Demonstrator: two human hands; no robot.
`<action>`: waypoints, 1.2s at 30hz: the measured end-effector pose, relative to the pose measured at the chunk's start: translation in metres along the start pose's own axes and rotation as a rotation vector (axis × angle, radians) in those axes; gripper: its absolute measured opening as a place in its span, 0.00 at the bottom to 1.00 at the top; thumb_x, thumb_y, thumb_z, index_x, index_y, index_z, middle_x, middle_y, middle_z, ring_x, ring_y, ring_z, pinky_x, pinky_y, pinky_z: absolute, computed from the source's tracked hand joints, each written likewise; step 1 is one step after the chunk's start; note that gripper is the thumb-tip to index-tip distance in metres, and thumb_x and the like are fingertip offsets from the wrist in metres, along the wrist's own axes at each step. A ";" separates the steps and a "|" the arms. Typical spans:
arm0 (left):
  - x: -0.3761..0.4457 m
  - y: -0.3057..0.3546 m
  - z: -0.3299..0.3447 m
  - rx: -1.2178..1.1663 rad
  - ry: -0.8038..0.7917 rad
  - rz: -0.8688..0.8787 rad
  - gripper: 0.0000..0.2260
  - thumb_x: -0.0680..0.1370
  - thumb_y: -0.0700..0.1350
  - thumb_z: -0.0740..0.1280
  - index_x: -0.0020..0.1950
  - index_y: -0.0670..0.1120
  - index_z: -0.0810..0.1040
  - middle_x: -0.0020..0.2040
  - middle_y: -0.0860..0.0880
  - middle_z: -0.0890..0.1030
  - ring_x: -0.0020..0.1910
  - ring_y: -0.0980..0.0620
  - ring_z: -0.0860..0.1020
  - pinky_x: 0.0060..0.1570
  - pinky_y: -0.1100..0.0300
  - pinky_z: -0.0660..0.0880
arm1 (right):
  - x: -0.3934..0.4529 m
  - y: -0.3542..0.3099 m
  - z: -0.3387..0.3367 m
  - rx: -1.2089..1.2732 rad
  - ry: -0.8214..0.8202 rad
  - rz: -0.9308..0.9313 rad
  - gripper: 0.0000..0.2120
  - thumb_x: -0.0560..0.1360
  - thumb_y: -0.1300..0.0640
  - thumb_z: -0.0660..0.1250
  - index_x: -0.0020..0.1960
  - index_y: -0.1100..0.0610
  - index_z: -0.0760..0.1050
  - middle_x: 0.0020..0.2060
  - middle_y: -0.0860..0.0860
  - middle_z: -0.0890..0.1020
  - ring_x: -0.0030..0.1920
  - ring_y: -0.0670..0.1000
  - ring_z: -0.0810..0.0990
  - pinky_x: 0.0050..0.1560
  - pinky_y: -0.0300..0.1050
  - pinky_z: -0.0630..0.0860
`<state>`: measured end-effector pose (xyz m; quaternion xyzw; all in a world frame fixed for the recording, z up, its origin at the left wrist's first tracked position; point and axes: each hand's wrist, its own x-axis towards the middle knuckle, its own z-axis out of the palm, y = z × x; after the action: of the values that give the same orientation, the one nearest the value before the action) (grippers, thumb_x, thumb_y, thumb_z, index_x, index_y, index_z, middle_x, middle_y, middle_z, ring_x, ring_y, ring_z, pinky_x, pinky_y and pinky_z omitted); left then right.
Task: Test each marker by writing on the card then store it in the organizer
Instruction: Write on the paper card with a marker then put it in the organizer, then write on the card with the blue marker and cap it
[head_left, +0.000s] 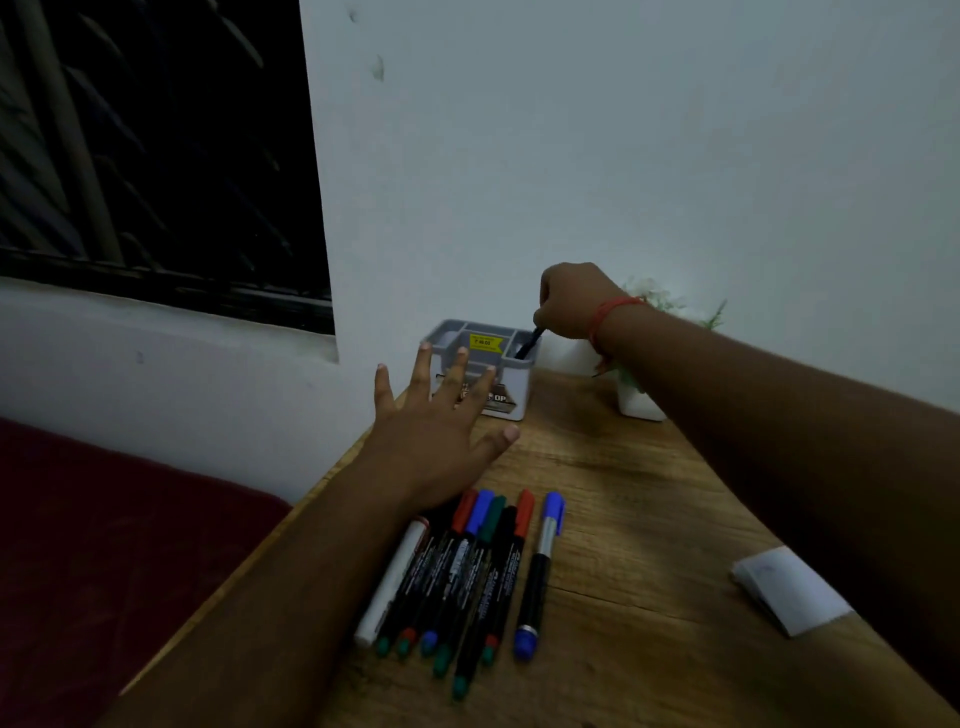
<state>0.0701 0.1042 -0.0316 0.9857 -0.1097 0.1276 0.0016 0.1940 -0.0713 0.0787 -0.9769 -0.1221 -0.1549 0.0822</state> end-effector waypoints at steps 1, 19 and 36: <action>0.000 -0.001 0.000 -0.004 -0.007 0.004 0.37 0.72 0.72 0.32 0.78 0.60 0.35 0.80 0.51 0.33 0.76 0.44 0.27 0.70 0.29 0.36 | 0.004 -0.003 0.001 -0.017 -0.018 -0.009 0.11 0.75 0.60 0.68 0.56 0.63 0.78 0.54 0.59 0.83 0.56 0.60 0.80 0.50 0.48 0.77; -0.003 -0.005 -0.005 -0.146 -0.064 0.080 0.39 0.71 0.76 0.37 0.79 0.62 0.42 0.80 0.55 0.38 0.78 0.47 0.31 0.72 0.34 0.33 | -0.080 0.003 -0.006 0.157 0.292 -0.271 0.19 0.79 0.60 0.66 0.68 0.58 0.70 0.56 0.54 0.78 0.46 0.49 0.74 0.48 0.43 0.69; -0.004 0.070 -0.029 0.110 -0.230 0.277 0.18 0.77 0.66 0.60 0.42 0.53 0.76 0.56 0.50 0.70 0.64 0.46 0.64 0.72 0.35 0.48 | -0.251 0.125 -0.011 0.285 0.286 -0.115 0.14 0.78 0.54 0.69 0.63 0.50 0.74 0.47 0.43 0.79 0.40 0.42 0.78 0.40 0.41 0.75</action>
<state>0.0441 0.0380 -0.0062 0.9679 -0.2368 0.0189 -0.0825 -0.0076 -0.2470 -0.0076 -0.9148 -0.1853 -0.2776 0.2273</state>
